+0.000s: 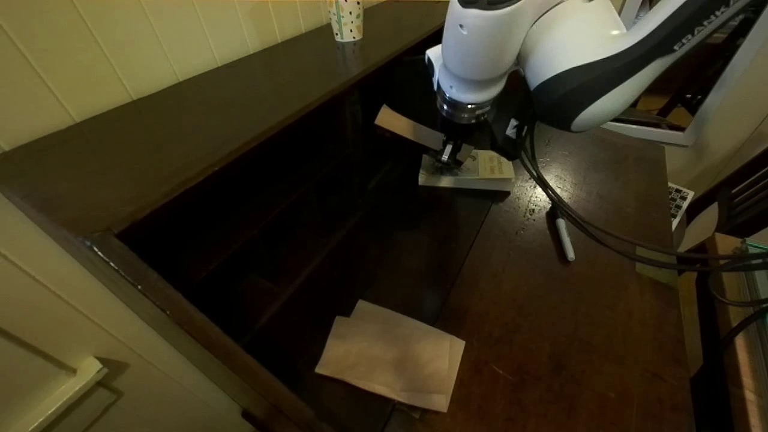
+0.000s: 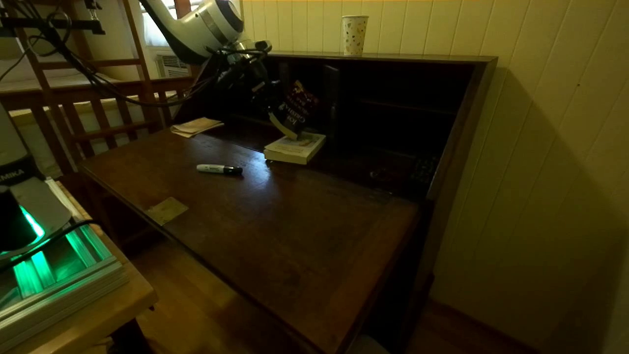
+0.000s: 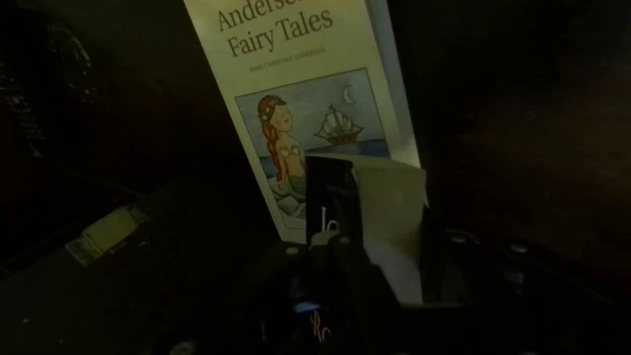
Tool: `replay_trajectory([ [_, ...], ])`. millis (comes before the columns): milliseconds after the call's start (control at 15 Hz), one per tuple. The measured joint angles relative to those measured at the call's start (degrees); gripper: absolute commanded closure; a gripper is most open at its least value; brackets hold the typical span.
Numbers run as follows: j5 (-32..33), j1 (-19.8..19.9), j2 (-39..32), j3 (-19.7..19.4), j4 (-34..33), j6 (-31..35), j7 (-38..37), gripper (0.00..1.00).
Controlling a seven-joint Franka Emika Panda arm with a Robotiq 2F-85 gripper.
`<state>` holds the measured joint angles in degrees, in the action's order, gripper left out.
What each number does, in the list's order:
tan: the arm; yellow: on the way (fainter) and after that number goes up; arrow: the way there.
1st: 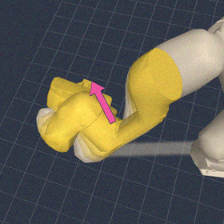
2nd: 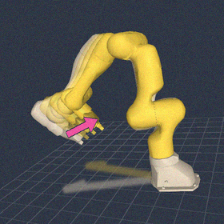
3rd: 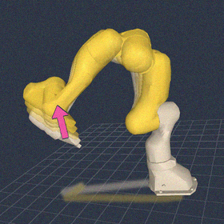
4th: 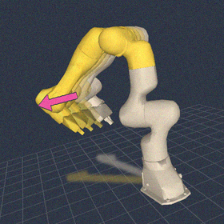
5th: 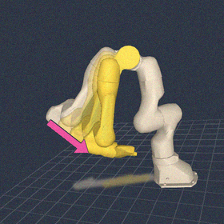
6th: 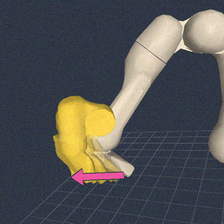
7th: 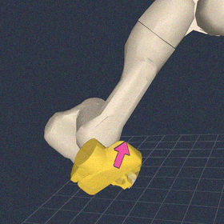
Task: Put the blue book on the shelf.
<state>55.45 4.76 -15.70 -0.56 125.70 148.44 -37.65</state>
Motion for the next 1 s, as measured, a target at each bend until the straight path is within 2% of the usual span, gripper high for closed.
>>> replay_trajectory([
  [533,-25.14,0.38,0.8,-0.77,-1.42,2.65,23.75,0.93],
  [800,-34.43,0.39,0.78,-1.46,-2.31,2.13,32.21,0.93],
  [867,-36.0,0.39,0.76,-1.65,-2.63,1.75,33.65,0.7],
  [1000,-37.88,0.39,0.56,-1.88,-3.26,1.05,35.67,0.7],
])
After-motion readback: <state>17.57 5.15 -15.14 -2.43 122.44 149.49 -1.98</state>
